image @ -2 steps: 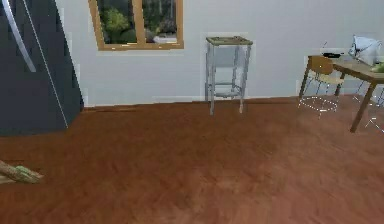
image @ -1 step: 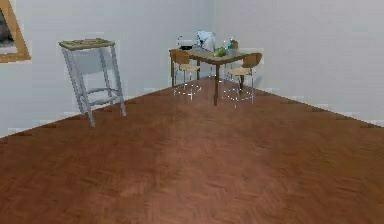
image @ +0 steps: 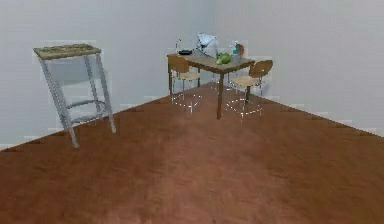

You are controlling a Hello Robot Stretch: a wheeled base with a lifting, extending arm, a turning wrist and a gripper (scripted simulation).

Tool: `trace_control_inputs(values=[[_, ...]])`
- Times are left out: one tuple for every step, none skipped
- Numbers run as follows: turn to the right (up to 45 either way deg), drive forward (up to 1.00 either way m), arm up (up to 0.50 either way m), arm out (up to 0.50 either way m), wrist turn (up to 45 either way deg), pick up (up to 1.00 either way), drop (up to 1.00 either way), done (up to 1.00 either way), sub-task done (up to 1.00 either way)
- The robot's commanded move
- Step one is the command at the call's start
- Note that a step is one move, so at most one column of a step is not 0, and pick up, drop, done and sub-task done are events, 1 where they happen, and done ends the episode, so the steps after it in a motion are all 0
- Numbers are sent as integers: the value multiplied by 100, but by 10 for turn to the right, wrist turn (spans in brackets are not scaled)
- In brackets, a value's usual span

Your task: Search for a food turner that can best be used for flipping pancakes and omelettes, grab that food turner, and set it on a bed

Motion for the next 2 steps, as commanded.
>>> trace_control_inputs(values=[[450,0,0,0,0,0,0,0,0],[0,85,0,0,0,0,0,0,0]])
